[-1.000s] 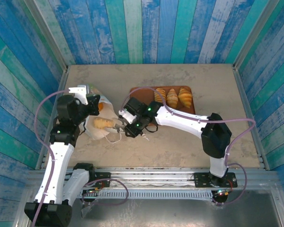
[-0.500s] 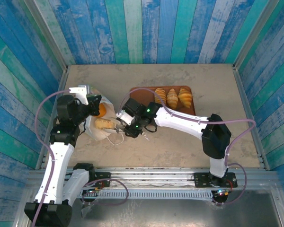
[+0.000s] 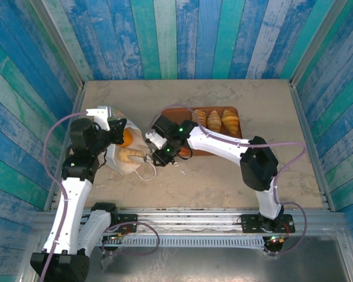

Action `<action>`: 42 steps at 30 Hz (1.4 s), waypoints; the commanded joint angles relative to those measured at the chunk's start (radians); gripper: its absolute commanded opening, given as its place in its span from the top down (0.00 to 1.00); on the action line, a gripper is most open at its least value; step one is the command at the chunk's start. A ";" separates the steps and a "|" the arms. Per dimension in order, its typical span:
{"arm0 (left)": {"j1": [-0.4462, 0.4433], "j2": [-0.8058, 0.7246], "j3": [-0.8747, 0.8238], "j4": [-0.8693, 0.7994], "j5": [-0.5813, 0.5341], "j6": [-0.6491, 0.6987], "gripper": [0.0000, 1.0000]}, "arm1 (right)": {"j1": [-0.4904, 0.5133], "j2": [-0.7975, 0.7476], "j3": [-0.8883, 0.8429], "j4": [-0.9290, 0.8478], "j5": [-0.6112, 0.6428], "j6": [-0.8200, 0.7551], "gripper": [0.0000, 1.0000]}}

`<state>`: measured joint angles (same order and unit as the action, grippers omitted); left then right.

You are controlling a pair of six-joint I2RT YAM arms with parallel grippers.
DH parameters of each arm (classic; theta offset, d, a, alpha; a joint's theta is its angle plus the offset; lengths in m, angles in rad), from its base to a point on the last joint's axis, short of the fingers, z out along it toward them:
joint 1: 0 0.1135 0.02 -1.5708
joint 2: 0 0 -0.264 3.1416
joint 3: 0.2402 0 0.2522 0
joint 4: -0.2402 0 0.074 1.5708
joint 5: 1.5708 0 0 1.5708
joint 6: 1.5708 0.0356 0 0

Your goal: Take the fake bread out of the paper bag

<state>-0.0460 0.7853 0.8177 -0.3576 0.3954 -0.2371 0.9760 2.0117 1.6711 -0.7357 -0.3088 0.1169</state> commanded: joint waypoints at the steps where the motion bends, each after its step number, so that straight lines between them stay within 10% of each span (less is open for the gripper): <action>1: -0.002 -0.019 -0.003 0.046 0.013 0.002 1.00 | 0.001 0.018 0.043 -0.036 -0.123 0.001 0.54; 10: -0.003 -0.018 -0.005 0.055 0.018 -0.010 1.00 | 0.033 -0.021 0.053 -0.020 -0.008 -0.077 0.63; 23: -0.002 -0.021 -0.003 0.047 0.017 -0.011 1.00 | 0.162 0.014 0.019 0.117 0.639 -0.245 0.61; 42: -0.002 -0.011 0.000 0.038 0.013 -0.007 1.00 | 0.081 -0.108 -0.037 0.067 0.033 -0.174 0.49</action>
<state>-0.0460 0.7853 0.8177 -0.3439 0.4000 -0.2436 1.0779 1.9633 1.6302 -0.6724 -0.1730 -0.1009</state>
